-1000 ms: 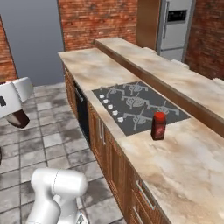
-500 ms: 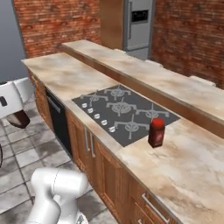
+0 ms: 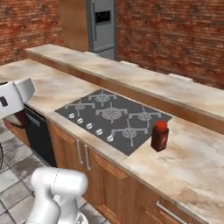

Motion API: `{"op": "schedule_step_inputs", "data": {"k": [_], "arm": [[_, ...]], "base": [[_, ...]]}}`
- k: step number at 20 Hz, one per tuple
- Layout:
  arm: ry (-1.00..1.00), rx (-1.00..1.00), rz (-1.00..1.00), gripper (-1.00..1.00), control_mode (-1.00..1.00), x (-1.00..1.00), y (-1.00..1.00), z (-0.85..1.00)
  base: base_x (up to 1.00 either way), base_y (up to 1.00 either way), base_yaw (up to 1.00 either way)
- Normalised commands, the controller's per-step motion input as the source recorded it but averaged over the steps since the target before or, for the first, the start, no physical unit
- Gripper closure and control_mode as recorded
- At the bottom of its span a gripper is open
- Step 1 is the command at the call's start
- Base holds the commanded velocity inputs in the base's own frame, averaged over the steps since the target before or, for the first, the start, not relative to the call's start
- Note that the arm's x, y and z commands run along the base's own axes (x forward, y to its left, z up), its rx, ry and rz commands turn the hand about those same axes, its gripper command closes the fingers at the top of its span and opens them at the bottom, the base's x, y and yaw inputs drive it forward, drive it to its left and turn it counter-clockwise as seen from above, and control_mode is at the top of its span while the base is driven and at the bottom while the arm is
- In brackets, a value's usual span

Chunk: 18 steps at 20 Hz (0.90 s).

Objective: Collect the paprika, ketchup, and shaker from the cabinet and place them next to the stove.

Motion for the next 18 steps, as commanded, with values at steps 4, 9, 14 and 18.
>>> {"op": "schedule_step_inputs", "data": {"k": [4, 9, 14, 18], "arm": [[0.0, 0.0, 0.0, 1.0, 1.0, 0.0, 0.0, 0.0], [0.0, 0.0, 0.0, 1.0, 1.0, 0.0, 0.0, 0.0], [0.0, 0.0, 0.0, 1.0, 1.0, 0.0, 0.0, 0.0], [0.0, 0.0, 0.0, 1.0, 1.0, 0.0, 0.0, 0.0]], "base": [[0.36, 0.74, -0.36], [0.43, 0.73, -0.34], [0.47, 0.67, -0.33], [0.56, 0.61, -0.3]]}}
